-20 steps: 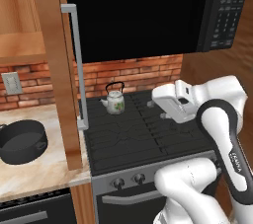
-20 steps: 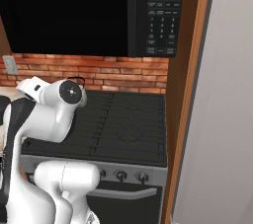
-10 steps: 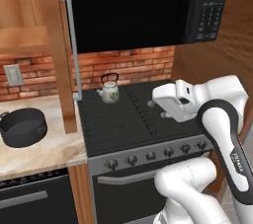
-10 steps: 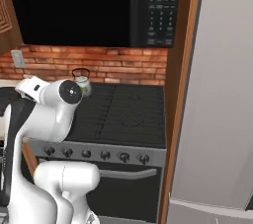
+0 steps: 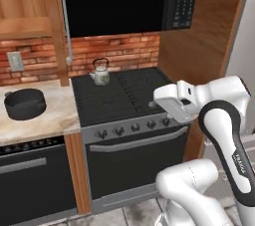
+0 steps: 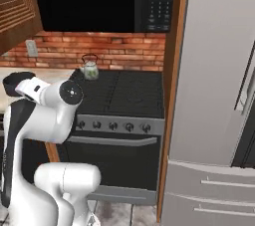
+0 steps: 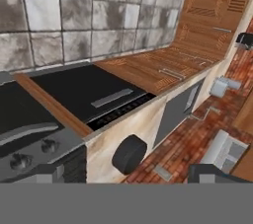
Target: Pick the kettle from the cabinet and place it on a stove burner. Then pick the pot from the counter and place it on another stove burner. Finally, turn both burners on.
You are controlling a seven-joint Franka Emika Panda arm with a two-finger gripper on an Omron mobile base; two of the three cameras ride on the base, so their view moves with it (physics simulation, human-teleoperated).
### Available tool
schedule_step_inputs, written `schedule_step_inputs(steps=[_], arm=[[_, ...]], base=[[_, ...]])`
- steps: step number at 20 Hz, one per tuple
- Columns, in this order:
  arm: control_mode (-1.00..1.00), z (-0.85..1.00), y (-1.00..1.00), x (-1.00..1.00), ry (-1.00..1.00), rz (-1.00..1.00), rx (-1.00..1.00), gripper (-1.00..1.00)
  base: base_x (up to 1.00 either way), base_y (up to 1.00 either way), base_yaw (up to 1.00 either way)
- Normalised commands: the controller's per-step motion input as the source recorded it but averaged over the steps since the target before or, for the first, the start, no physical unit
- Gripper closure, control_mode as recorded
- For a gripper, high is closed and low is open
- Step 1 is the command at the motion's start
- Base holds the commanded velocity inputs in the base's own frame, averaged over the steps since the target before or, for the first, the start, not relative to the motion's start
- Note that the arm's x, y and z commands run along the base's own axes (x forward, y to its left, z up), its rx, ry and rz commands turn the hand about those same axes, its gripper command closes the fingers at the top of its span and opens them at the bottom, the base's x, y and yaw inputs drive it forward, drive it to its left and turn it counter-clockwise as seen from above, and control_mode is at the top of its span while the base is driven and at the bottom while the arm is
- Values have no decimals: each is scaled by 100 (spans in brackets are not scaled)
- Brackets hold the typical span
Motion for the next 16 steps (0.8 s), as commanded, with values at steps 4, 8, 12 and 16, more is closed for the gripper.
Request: schedule_step_inputs(steps=[4,8,12,16], arm=[[100,0,0,0,0,0,0,-100],[100,0,0,0,0,0,0,-100],[100,0,0,0,0,0,0,-100],[100,0,0,0,0,0,0,-100]], base=[[-88,29,-1],[-76,46,-4],[-62,61,-9],[-39,80,-12]])
